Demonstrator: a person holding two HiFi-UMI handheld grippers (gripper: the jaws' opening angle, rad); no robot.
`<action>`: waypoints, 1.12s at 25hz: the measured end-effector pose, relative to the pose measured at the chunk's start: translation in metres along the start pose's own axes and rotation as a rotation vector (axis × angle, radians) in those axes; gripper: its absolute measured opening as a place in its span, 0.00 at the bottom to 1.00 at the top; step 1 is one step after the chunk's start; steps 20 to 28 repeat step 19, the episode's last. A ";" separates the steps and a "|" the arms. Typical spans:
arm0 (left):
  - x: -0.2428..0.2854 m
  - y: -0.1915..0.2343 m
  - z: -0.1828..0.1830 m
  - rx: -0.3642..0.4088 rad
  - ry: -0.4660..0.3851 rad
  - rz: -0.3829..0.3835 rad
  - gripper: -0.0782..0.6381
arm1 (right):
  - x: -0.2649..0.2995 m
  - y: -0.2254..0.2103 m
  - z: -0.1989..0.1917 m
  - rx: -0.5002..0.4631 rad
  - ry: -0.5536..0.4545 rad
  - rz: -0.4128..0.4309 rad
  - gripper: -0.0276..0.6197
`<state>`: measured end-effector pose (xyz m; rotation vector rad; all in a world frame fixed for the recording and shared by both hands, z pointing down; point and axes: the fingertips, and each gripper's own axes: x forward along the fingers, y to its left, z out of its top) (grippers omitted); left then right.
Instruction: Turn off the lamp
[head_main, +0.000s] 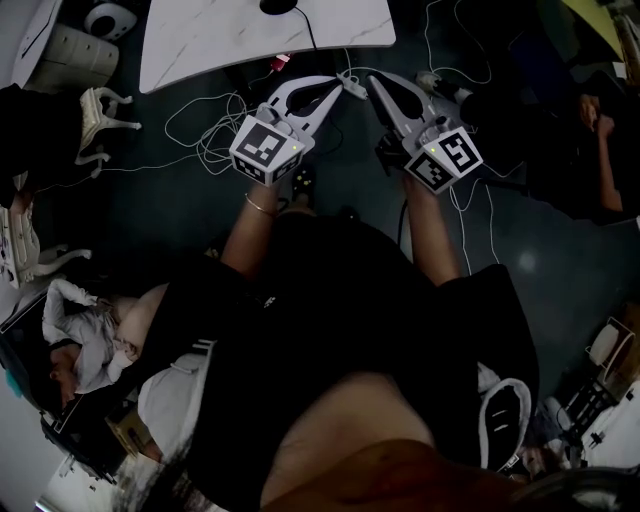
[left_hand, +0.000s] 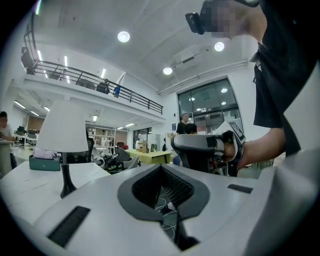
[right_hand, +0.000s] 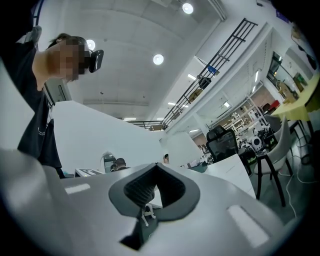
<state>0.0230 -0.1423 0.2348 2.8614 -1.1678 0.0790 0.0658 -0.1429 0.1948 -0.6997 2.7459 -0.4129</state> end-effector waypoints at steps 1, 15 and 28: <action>0.001 0.001 0.001 0.001 0.003 -0.001 0.12 | 0.001 0.000 0.002 -0.001 -0.001 0.000 0.04; 0.005 0.024 0.034 0.052 -0.028 -0.008 0.12 | 0.023 0.007 0.029 -0.043 -0.031 0.038 0.04; 0.001 0.032 0.039 0.046 -0.019 0.003 0.12 | 0.031 0.012 0.031 -0.049 -0.037 0.047 0.04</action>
